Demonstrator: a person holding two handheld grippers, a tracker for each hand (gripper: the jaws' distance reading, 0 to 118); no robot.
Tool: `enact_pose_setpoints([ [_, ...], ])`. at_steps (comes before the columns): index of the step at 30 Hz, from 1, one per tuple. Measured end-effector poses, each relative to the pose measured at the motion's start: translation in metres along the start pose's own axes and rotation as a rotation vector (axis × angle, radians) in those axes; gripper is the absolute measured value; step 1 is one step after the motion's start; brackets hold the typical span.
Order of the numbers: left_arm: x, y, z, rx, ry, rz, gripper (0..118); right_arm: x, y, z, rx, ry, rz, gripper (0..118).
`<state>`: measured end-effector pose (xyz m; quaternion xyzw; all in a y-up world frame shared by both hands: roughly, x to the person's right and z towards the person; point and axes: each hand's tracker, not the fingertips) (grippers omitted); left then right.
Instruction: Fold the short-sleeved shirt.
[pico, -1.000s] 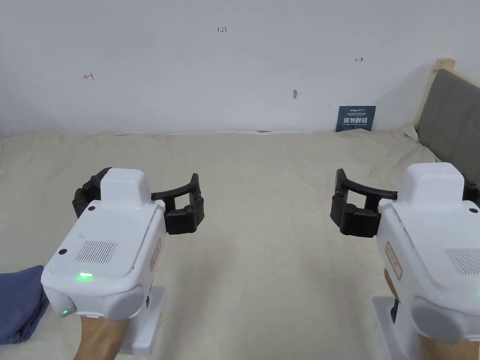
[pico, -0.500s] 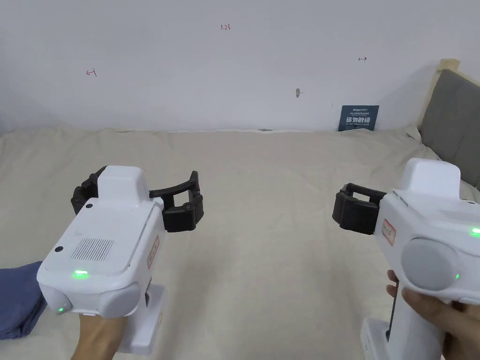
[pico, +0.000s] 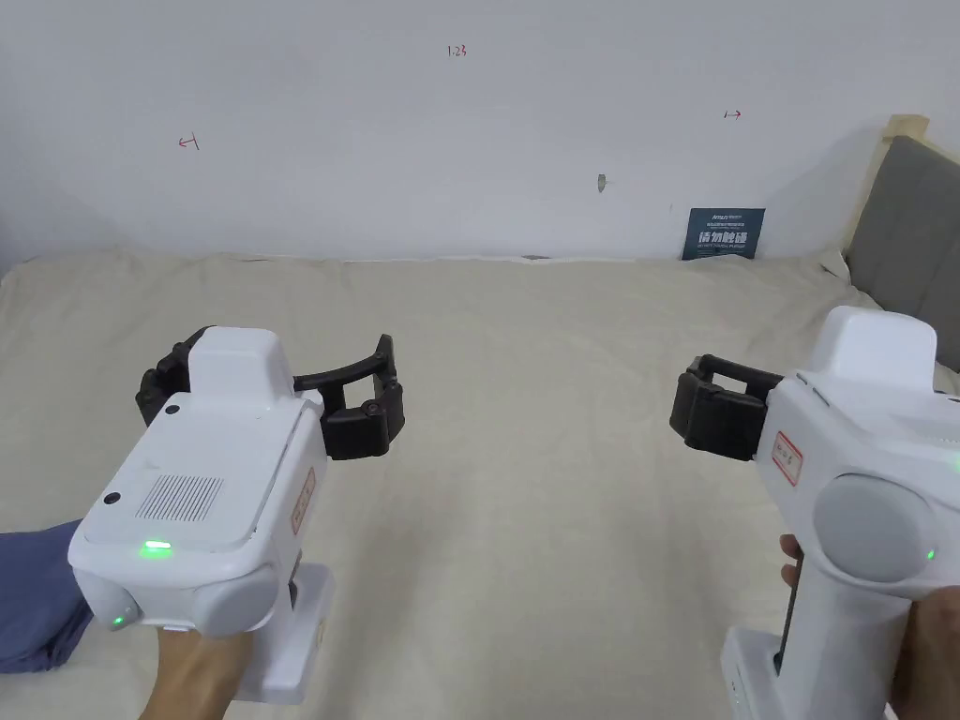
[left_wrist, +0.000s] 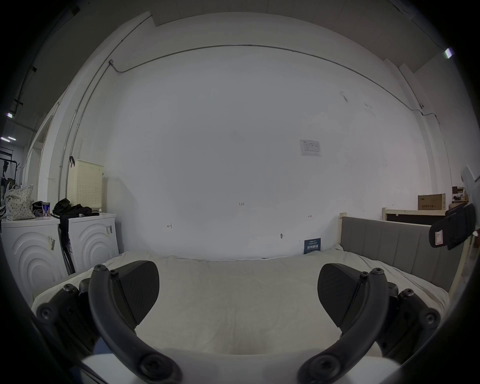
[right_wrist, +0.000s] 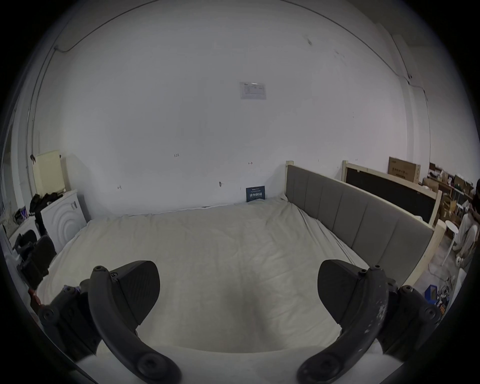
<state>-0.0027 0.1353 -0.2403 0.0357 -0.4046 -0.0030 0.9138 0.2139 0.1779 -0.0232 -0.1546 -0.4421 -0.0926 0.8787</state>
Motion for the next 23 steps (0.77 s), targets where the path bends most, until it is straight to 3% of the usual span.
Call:
enact_pose_setpoints([
  [10, 0.0, -0.001, 0.002, -0.002, 0.001, -0.011, 118, -0.002, -0.007, -0.01, 0.015, 0.021, 0.048, 118],
  [19, -0.001, -0.002, 0.004, 0.006, 0.002, -0.009, 118, 0.008, -0.021, -0.014, 0.272, 0.169, 0.016, 118],
  [23, -0.001, -0.002, 0.004, 0.006, 0.001, -0.01, 118, 0.007, -0.022, -0.017, 0.324, 0.157, 0.017, 118],
])
